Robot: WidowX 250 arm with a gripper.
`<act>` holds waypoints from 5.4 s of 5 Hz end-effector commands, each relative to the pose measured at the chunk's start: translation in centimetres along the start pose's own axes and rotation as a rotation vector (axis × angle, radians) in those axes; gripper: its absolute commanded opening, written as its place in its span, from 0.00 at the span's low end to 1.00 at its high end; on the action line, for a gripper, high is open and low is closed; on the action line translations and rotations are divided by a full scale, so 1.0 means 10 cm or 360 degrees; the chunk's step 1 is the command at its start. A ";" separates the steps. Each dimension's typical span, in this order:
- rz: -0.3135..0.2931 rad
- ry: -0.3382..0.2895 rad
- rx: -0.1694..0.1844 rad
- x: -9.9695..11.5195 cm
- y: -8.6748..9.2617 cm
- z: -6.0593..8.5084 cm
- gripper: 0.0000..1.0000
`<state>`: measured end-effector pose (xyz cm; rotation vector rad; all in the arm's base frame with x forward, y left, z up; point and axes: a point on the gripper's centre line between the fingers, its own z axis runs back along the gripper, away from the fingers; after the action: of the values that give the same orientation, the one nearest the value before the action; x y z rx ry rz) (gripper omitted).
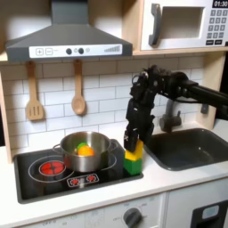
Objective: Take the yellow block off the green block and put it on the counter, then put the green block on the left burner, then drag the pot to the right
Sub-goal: 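Take the yellow block off the green block and put it on the counter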
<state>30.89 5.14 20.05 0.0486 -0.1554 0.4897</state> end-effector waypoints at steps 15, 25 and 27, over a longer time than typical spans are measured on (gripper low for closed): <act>-0.0202 0.0008 -0.0158 -0.08 -0.37 0.02 0.00; -0.0378 0.0067 -0.0144 0.21 -0.77 -0.50 1.00; -0.0354 0.0106 -0.0192 0.17 -0.79 -0.39 1.00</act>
<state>36.65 -0.66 16.68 -0.0679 -0.1188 0.2562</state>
